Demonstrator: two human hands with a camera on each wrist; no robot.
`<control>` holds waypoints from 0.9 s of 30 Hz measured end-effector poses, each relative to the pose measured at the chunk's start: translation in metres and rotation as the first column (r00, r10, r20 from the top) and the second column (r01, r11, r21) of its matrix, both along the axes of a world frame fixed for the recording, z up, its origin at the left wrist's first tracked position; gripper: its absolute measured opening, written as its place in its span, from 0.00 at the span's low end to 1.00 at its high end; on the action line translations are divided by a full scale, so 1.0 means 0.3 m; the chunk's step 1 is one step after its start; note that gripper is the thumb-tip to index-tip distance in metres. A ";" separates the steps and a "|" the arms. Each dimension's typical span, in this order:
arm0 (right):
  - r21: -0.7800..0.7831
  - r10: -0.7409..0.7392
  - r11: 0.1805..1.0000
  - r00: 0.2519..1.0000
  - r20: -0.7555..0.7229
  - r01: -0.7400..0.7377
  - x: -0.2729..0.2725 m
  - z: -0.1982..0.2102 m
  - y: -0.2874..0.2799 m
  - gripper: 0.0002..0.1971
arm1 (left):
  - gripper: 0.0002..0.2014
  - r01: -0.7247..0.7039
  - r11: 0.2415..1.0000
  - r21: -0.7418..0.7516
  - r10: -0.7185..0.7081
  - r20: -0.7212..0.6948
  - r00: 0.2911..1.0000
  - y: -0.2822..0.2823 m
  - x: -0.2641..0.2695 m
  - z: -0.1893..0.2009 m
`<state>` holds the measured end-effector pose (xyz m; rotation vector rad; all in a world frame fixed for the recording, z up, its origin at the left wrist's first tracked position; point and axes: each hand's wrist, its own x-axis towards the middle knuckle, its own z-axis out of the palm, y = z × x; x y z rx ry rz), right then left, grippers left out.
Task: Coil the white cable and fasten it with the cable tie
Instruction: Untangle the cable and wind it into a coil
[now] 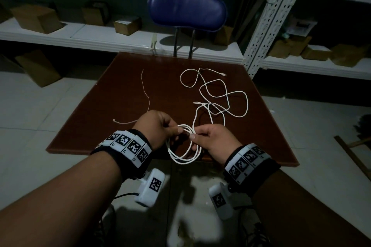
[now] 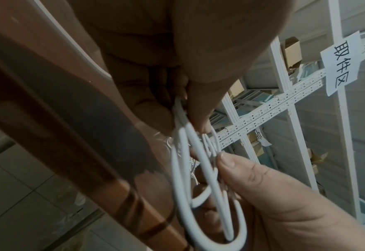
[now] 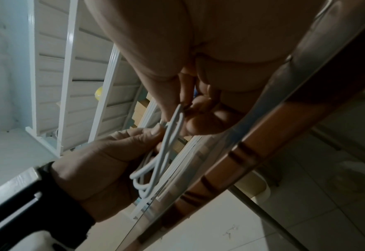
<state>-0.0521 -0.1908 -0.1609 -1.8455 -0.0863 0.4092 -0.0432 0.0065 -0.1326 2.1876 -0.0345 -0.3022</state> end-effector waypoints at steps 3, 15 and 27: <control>-0.060 0.038 0.998 0.999 0.025 -0.036 -0.003 0.003 -0.002 0.07 | 0.08 0.010 0.999 -0.039 -0.010 -0.003 1.000 -0.003 -0.003 -0.002; -0.388 0.161 0.915 0.980 0.113 -0.106 0.003 0.018 -0.030 0.11 | 0.18 0.148 0.989 -0.021 -0.147 0.013 0.989 0.002 -0.003 -0.013; -0.519 0.285 0.843 0.936 0.207 -0.142 -0.009 0.031 -0.039 0.11 | 0.20 0.394 0.841 0.371 -0.442 0.051 0.896 0.003 0.023 -0.018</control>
